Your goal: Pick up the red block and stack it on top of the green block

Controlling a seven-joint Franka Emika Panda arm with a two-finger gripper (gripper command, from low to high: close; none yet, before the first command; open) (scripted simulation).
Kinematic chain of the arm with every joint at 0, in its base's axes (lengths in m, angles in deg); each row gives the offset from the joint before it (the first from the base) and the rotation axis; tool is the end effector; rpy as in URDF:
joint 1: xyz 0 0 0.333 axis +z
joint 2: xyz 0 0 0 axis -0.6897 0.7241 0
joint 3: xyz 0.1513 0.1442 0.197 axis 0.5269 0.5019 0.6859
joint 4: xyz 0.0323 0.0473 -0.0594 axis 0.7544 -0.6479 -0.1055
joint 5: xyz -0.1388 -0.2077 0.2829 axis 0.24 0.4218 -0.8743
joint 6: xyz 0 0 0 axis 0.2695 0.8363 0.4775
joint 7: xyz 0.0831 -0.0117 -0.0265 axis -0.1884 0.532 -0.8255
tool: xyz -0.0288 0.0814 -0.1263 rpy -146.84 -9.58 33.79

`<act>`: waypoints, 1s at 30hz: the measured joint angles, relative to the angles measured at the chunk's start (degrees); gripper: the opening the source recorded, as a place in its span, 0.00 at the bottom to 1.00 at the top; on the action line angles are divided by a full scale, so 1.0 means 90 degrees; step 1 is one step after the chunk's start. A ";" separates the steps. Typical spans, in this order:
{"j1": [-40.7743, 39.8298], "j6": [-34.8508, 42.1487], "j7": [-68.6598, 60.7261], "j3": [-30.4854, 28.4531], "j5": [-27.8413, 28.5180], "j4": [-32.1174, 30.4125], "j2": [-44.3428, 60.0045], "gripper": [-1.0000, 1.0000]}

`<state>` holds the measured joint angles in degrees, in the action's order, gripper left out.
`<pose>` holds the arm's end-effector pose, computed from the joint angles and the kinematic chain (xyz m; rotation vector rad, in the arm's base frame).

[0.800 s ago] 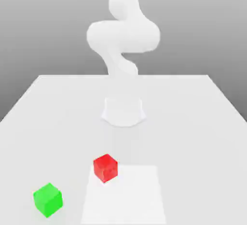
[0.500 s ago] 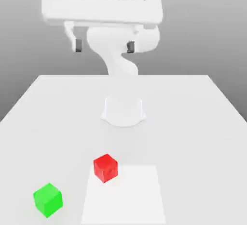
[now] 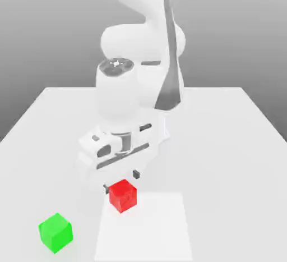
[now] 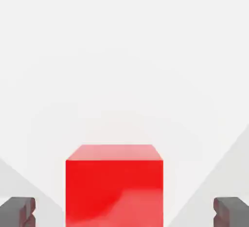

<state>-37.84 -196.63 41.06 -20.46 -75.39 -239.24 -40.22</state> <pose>0.3387 -0.0518 0.1067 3.1359 -0.1682 0.0075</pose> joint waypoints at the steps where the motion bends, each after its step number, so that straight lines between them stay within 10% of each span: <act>1: -0.0173 -0.0151 -0.0148 0.0224 -0.0205 0.0025 0.0183 0.50; 2: -0.0367 -0.0304 -0.0267 0.0463 -0.0372 0.0048 0.0365 0.50; 3: -0.0505 -0.0422 -0.0360 0.0636 -0.0505 0.0066 0.0508 0.00; 10: -0.0545 -0.0425 -0.0356 0.0674 -0.0501 0.0068 0.0523 0.00; 20: -0.0462 0.0942 0.0851 0.0132 0.1165 -0.0181 -0.1122 0.00; 30: -0.1412 0.2200 0.3363 -0.0219 0.0819 0.1906 -0.0264 0.00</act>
<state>-50.55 -176.84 71.32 -22.43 -68.02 -222.08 -42.59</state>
